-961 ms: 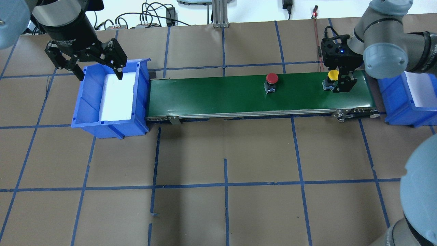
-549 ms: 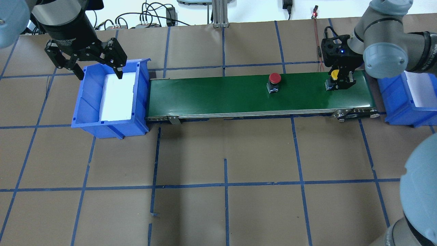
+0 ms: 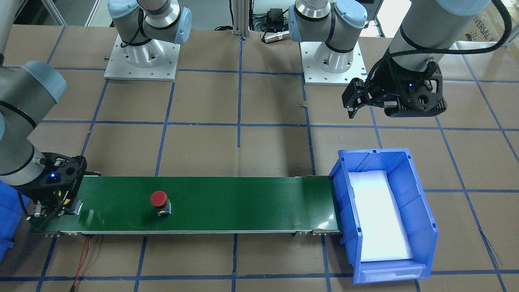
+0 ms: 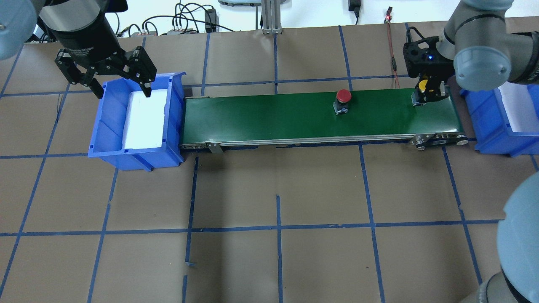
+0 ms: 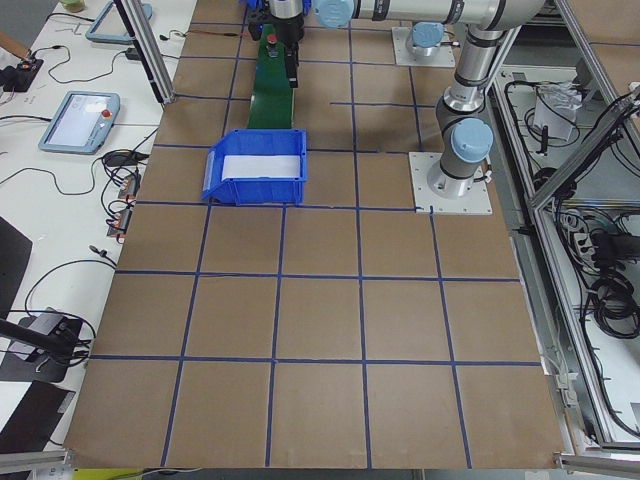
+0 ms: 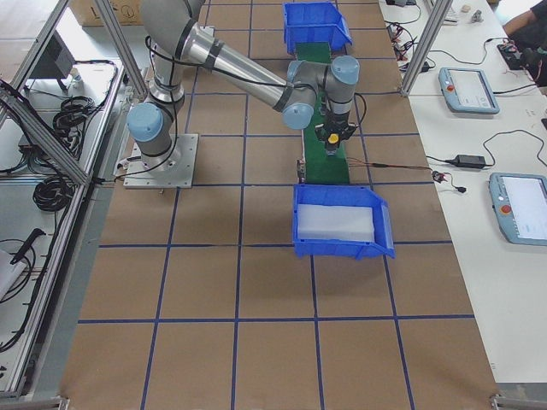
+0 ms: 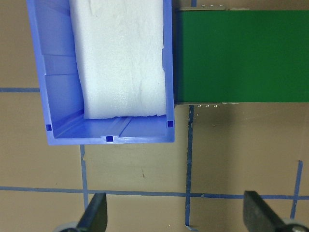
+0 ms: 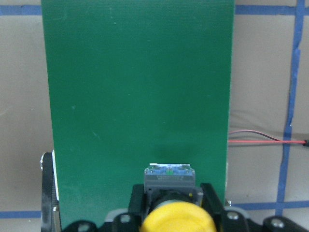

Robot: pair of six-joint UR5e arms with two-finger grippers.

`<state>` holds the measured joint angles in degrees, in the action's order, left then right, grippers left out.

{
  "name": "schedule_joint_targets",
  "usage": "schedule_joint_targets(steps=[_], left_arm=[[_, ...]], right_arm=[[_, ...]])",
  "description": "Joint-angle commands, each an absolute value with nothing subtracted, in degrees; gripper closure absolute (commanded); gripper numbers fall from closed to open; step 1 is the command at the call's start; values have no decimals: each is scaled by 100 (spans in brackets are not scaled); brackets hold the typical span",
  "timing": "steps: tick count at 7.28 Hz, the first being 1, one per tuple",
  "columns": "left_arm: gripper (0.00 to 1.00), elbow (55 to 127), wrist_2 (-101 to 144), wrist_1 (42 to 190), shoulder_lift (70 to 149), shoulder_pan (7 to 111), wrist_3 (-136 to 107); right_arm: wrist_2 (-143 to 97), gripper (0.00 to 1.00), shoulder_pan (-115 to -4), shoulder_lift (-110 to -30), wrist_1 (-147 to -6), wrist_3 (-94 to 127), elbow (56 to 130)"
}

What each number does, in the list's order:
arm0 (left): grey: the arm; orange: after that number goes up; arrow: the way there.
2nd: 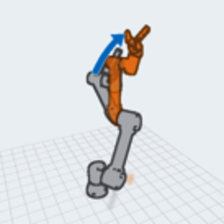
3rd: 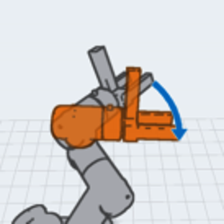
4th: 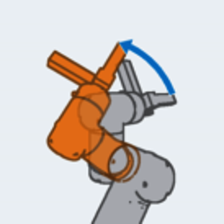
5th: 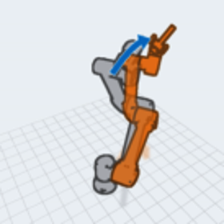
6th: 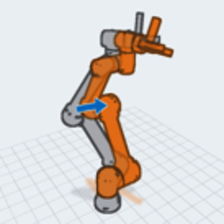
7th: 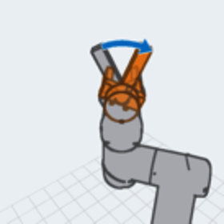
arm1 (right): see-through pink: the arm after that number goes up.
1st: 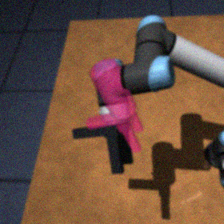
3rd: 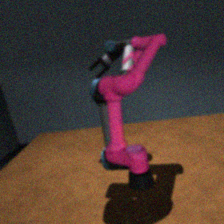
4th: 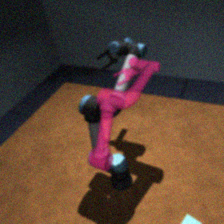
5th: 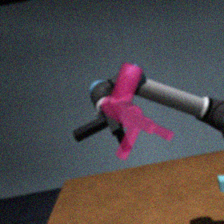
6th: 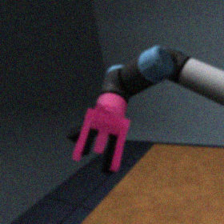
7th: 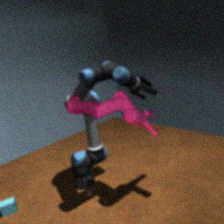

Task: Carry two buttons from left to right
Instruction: 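Lift the yellow button and carry it over the blue bin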

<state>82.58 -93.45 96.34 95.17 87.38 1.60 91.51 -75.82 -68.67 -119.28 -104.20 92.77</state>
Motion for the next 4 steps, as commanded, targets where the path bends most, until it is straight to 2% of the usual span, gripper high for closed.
schedule_joint_targets(steps=[1, 4], left_arm=[[0, 8271, -9343, 9624, 9510, 8745, 158], [0, 8279, -9334, 9624, 9510, 8745, 158]], right_arm=[[9211, 91, -7114, -6908, -11839, -10678, 8643], [8652, 92, -5867, -6742, -11786, -12079, 8280]])
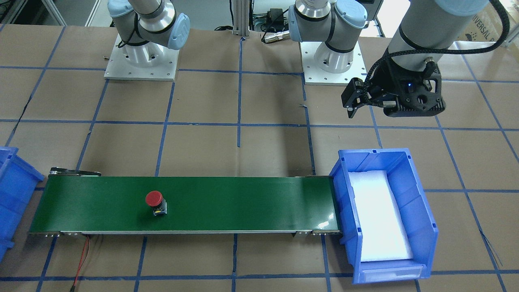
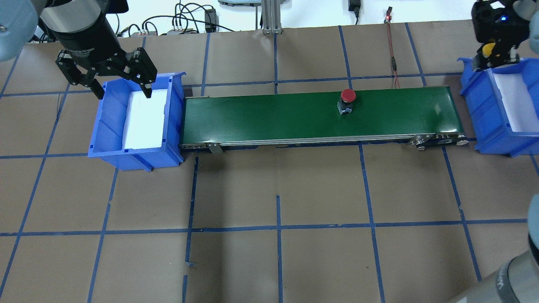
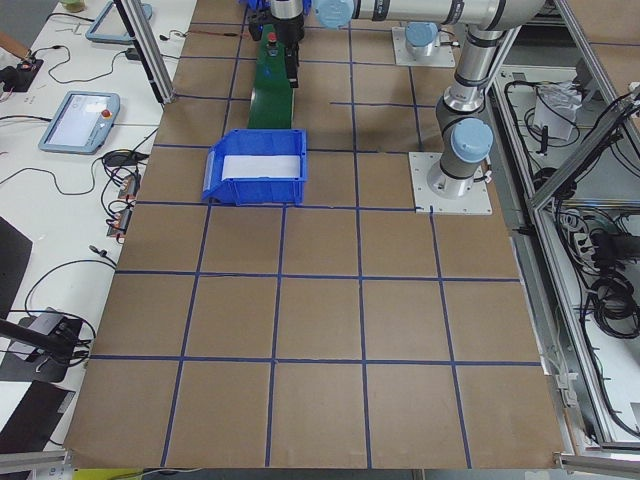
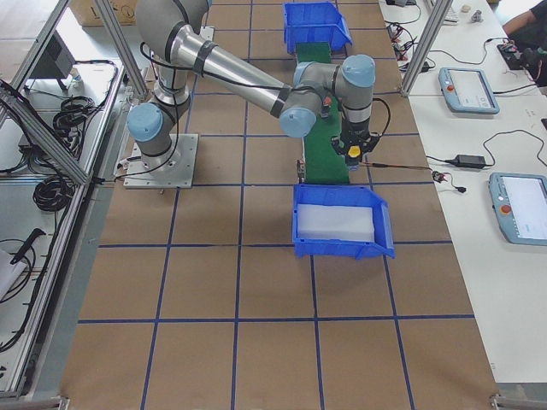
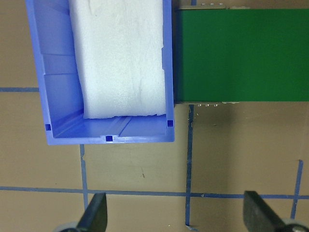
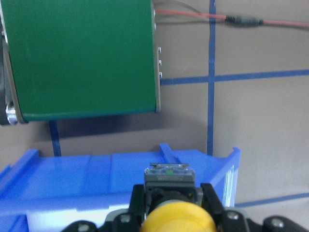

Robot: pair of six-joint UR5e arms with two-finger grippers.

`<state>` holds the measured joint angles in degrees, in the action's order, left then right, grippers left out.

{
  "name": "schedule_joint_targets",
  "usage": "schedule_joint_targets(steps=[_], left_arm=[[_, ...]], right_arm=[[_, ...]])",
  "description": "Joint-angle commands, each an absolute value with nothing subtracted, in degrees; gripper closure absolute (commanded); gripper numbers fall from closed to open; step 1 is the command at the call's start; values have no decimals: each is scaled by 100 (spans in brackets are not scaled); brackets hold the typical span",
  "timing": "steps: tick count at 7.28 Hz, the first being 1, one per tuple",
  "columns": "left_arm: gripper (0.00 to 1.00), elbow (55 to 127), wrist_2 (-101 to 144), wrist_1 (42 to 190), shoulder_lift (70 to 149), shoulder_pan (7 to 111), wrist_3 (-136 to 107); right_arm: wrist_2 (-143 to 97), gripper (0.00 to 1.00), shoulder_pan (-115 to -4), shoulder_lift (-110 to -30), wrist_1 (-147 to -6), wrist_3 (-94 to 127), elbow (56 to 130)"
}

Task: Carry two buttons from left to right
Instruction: 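Lift the yellow button and carry it over the blue bin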

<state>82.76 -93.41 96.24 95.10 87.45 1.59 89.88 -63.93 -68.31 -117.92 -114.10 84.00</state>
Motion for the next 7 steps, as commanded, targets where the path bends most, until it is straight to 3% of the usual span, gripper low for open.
schedule_joint_targets(steps=[1, 4, 7], left_arm=[[0, 8279, -9334, 9624, 9510, 8745, 158], [0, 8288, -9334, 9624, 9510, 8745, 158], [0, 8297, -9343, 9624, 9501, 8745, 158]], right_arm=[[8579, 92, -5549, -6498, -11838, -12494, 8314], [8657, 91, -5107, -5732, -12162, -13260, 8349], [8710, 89, -5106, -5651, -12164, -13280, 8358]])
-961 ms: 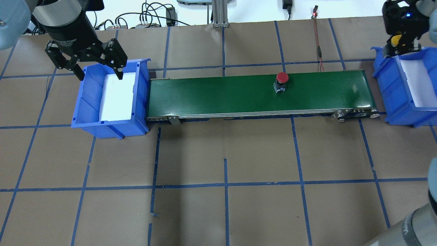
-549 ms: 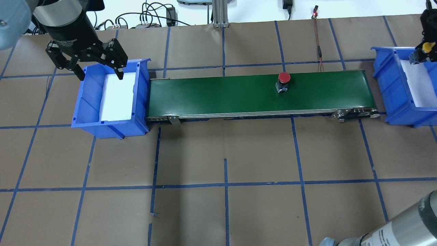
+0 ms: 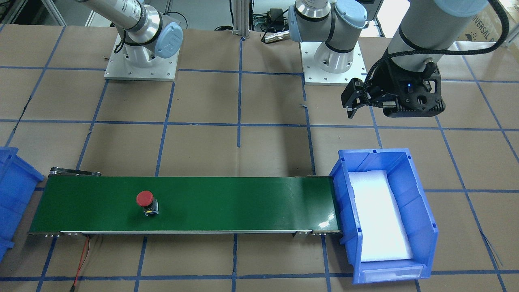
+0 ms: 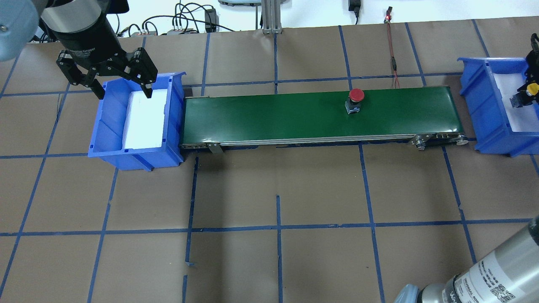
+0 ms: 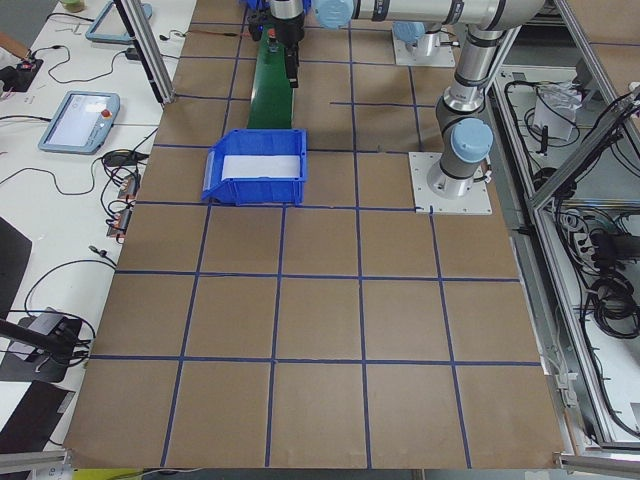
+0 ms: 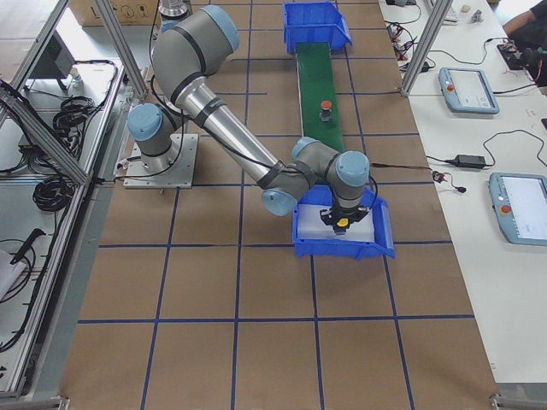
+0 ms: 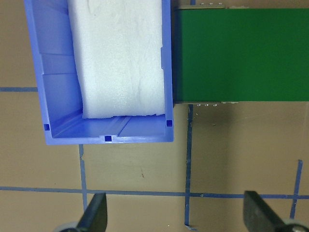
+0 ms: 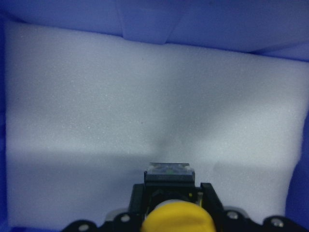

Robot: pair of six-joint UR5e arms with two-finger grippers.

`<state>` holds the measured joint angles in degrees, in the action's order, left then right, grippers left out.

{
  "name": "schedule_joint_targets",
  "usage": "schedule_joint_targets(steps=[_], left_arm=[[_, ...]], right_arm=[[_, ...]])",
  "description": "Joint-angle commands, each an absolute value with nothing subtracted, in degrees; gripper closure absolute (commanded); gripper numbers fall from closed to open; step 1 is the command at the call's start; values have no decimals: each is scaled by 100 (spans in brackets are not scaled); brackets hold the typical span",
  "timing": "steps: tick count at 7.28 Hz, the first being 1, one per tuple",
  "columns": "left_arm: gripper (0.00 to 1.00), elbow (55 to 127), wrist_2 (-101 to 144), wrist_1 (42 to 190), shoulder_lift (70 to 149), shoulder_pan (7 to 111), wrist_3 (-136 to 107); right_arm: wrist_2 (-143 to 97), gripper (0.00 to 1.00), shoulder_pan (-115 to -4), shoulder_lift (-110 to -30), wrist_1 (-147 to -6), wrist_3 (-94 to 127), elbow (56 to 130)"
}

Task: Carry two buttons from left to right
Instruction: 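Lift the yellow button and carry it over the blue bin, then lower the yellow button into the bin and open the right gripper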

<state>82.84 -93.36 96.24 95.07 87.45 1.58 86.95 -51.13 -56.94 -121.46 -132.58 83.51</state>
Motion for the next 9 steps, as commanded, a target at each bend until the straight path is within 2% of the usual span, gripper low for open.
schedule_joint_targets(steps=[1, 2, 3, 4, 7, 9], left_arm=[[0, 8279, -9343, 9624, 9501, 8745, 158], [0, 8271, -9334, 9624, 9510, 8736, 158], [0, 8288, -9343, 9624, 9501, 8745, 158], [0, 8288, -9343, 9624, 9501, 8745, 158], [0, 8288, -9343, 9624, 9501, 8745, 158], [0, 8271, -9334, 9624, 9510, 8745, 158]], right_arm=[[8719, 82, -5106, -5677, -12155, -13263, 8367], [8710, 65, -5106, -5634, -12164, -13245, 8376], [8719, 32, -5106, -5634, -12155, -13210, 8376], [8719, 9, -5106, -5642, -12147, -13193, 8359], [8745, 6, -5168, -5774, -12041, -13123, 8279], [8771, 6, -5604, -6430, -11412, -12922, 8078]])
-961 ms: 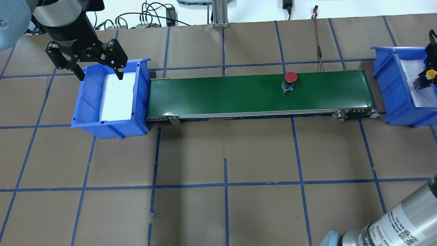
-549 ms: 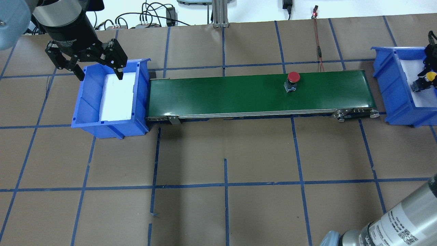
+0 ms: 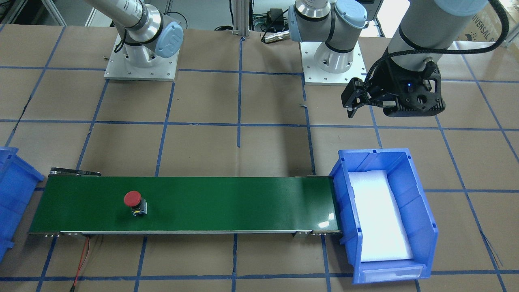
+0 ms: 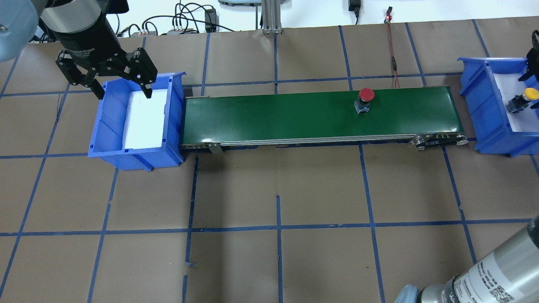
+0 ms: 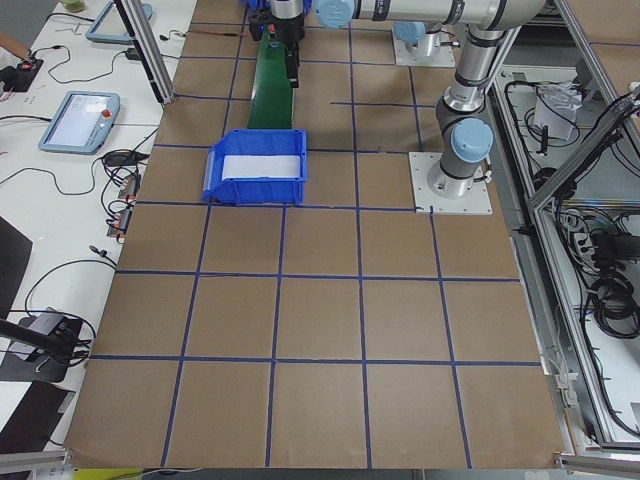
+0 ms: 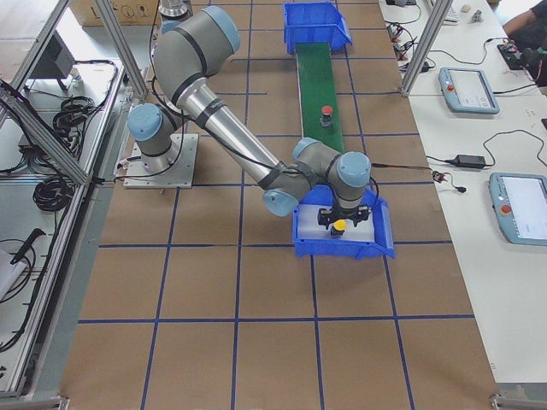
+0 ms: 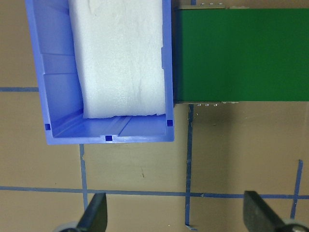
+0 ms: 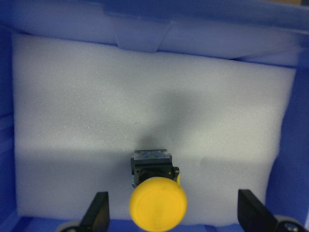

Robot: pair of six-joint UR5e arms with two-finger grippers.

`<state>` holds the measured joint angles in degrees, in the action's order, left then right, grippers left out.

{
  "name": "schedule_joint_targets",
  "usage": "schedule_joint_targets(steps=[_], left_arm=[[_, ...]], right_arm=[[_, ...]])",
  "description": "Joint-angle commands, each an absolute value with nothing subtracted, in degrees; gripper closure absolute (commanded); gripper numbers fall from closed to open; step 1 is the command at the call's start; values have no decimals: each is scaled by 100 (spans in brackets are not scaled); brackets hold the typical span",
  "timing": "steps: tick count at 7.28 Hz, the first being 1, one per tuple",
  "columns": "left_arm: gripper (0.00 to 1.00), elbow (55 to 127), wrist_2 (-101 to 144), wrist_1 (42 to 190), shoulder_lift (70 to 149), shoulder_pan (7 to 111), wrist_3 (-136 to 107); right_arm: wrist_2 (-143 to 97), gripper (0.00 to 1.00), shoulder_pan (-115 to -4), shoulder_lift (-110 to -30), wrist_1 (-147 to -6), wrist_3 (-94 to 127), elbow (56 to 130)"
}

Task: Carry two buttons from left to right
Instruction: 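Lower the yellow button into the bin and open the right gripper, then move the right gripper back above the belt over the red button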

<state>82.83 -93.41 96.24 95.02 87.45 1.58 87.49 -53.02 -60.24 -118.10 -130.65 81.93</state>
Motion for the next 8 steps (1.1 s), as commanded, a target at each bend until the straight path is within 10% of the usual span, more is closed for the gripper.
schedule_joint_targets(steps=[1, 8], left_arm=[[0, 8271, -9343, 9624, 9501, 8745, 158], [0, 8288, -9343, 9624, 9501, 8745, 158]], right_arm=[[9024, 6, -5982, -6590, -11147, -12459, 8060], [8991, 6, -7567, -6381, -11188, -10987, 8673]])
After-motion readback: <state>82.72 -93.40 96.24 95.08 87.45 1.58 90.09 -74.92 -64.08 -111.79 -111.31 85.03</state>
